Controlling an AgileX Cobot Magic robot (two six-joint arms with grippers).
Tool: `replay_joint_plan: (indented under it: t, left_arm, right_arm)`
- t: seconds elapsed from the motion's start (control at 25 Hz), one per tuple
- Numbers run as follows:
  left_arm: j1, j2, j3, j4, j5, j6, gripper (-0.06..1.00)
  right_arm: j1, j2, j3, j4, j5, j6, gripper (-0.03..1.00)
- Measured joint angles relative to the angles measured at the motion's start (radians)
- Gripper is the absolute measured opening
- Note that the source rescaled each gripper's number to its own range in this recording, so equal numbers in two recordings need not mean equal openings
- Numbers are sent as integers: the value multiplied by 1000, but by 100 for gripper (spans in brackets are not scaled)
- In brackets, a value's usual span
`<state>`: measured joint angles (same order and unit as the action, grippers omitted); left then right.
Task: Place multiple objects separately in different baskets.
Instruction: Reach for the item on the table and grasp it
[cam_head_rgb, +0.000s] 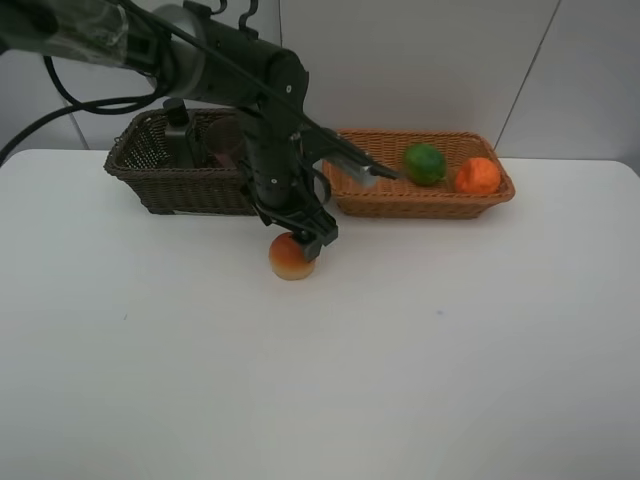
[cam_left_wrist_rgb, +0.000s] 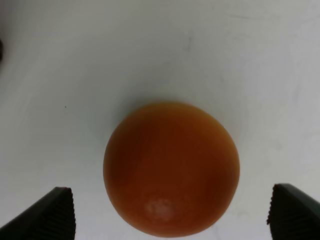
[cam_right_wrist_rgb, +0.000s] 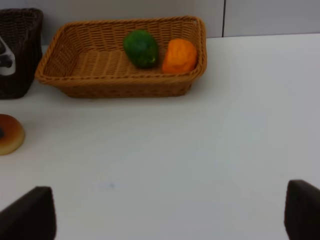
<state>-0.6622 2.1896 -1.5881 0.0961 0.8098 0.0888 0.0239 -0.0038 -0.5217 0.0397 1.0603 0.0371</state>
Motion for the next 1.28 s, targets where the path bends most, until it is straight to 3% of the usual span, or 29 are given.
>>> replay_joint_plan:
  t: [1.28]
  left_arm:
    - [-16,93,0,22,-70,0,100]
  right_arm:
    - [0,0,0,0,0,0,100]
